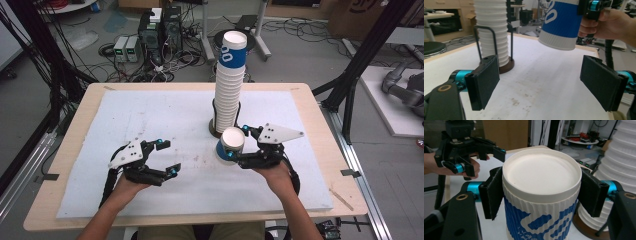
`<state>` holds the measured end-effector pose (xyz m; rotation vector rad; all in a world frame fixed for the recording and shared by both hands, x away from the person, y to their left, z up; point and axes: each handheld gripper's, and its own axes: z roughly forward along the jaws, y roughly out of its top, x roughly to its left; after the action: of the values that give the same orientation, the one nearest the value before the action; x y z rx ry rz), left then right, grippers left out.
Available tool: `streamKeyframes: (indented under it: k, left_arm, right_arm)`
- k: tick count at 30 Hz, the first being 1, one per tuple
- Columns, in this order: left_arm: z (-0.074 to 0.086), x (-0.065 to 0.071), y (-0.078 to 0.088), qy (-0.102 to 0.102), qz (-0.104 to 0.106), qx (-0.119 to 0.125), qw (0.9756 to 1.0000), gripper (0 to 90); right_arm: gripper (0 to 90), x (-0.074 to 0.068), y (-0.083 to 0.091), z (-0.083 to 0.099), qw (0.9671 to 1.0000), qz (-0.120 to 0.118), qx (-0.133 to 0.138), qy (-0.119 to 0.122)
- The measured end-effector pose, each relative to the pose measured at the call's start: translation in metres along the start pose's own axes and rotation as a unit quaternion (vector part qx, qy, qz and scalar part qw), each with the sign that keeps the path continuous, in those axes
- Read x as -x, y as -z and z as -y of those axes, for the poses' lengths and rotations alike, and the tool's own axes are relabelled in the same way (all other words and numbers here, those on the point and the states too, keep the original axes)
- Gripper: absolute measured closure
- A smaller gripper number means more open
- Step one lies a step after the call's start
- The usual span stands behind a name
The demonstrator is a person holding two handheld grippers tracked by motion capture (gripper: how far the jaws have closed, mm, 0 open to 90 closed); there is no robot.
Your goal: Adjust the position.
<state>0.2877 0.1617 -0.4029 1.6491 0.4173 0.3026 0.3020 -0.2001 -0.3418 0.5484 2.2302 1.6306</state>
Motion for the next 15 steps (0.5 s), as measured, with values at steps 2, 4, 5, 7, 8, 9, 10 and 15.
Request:
streamKeyframes:
  k: [2, 4, 5, 7, 8, 9, 10, 15]
  left_arm:
    - [-0.001, 0.002, -0.005, -0.003, 0.010, 0.002, 0.9999, 15.9]
    - [-0.003, 0.004, -0.010, -0.003, 0.019, 0.005, 0.9998, 15.9]
    - [-0.004, 0.005, -0.012, -0.006, 0.023, 0.006, 0.9997, 15.9]
    - [-0.005, 0.005, -0.016, -0.010, 0.029, 0.004, 0.9995, 15.9]
    - [-0.006, 0.006, -0.018, -0.012, 0.032, 0.003, 0.9994, 15.9]
    - [-0.006, 0.006, -0.020, -0.012, 0.035, 0.001, 0.9993, 15.9]
    - [-0.006, 0.006, -0.023, -0.011, 0.039, 0.001, 0.9992, 15.8]
    - [-0.007, 0.009, -0.036, -0.017, 0.062, -0.010, 0.9979, 15.9]
  right_arm:
    - [28.8, -0.003, -0.004, -0.001, 1.0000, -0.006, -0.002, 0.004]
    - [28.8, -0.005, -0.008, -0.001, 0.9999, -0.016, -0.003, 0.001]
    - [28.8, -0.006, -0.010, -0.002, 0.9998, -0.018, -0.003, 0.002]
    - [28.9, -0.008, -0.013, -0.003, 0.9997, -0.025, -0.004, 0.005]
    - [28.9, -0.009, -0.014, -0.003, 0.9996, -0.028, -0.004, 0.006]
    - [28.9, -0.010, -0.015, -0.004, 0.9994, -0.033, -0.004, 0.005]
    - [28.9, -0.011, -0.016, -0.004, 0.9993, -0.038, -0.003, 0.003]
    - [28.9, -0.016, -0.023, -0.004, 0.9984, -0.056, -0.006, 0.001]
